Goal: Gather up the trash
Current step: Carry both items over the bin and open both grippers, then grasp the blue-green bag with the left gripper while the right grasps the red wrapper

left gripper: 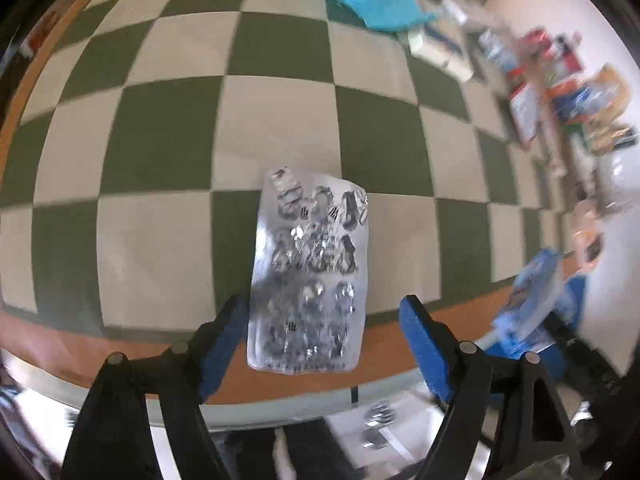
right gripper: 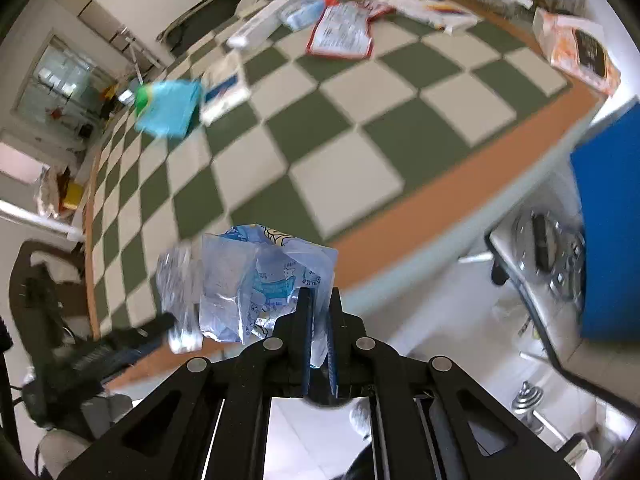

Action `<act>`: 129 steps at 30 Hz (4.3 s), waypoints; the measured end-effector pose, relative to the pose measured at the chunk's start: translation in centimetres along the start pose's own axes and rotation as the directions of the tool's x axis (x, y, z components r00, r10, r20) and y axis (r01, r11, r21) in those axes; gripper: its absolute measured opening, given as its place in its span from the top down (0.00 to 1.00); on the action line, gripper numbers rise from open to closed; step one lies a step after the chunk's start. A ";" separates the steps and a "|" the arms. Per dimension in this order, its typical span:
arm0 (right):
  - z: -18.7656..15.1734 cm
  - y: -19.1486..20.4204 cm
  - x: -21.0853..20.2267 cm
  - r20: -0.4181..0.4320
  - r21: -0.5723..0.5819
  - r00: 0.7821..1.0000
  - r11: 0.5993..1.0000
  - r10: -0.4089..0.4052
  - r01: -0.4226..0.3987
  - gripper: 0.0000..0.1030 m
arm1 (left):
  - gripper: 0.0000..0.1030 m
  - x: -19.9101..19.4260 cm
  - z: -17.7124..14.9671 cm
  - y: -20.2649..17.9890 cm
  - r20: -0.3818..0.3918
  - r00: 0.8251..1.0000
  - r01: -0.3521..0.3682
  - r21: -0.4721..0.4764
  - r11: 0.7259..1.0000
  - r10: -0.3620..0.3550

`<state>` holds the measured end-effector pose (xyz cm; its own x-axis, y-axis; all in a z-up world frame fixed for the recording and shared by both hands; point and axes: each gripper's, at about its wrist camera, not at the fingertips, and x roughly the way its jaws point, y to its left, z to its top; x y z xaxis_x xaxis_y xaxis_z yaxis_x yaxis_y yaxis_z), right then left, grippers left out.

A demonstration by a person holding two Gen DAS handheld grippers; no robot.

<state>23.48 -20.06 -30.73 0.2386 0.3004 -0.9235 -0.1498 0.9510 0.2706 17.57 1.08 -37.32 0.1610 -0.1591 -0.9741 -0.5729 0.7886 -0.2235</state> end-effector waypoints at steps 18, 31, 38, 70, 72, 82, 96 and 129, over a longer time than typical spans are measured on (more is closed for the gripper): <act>-0.9 -3.8 1.6 -0.064 0.040 0.997 0.998 0.041 -0.038 0.94 | 0.40 -3.1 -3.5 -1.5 0.120 0.980 -0.166 0.042 0.985 0.160; -16.5 -3.8 10.2 -0.354 -0.111 0.935 0.991 0.031 -0.075 0.94 | 0.40 6.2 -15.8 10.2 -0.056 0.996 -0.076 -0.208 0.975 0.066; -23.3 -5.0 26.8 -0.439 -0.131 0.897 0.991 -0.048 -0.011 0.94 | 0.39 21.3 -16.5 17.9 -0.159 0.987 -0.056 -0.245 0.968 0.017; -29.9 -0.3 26.5 -0.329 -0.463 0.909 0.883 -0.257 0.082 0.01 | 0.06 13.6 -23.2 18.4 -0.048 0.979 -0.204 -0.111 0.973 0.200; -29.5 0.0 23.7 -0.318 -0.460 0.914 0.884 -0.253 0.085 0.01 | 0.06 12.0 -23.7 17.8 -0.046 0.980 -0.200 -0.105 0.974 0.196; -27.9 2.2 9.8 -0.309 -0.431 0.931 0.901 -0.195 0.046 0.01 | 0.06 0.8 -25.9 15.0 0.003 0.981 -0.192 -0.071 0.979 0.193; -19.5 8.7 -5.1 -0.231 -0.302 0.973 0.949 0.018 -0.089 0.01 | 0.06 -12.8 -17.8 9.8 0.235 0.946 -0.224 -0.025 0.974 0.223; 31.9 -2.7 15.1 -0.182 0.179 0.975 0.970 -0.129 0.162 0.01 | 0.07 -0.9 29.7 -0.7 0.029 0.997 -0.056 -0.391 0.919 0.073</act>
<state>58.07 -15.71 -36.73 0.0775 0.1563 -0.9847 0.0656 0.9847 0.1615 41.67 18.36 -35.19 0.1421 -0.0835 -0.9863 -0.8495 0.5012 -0.1648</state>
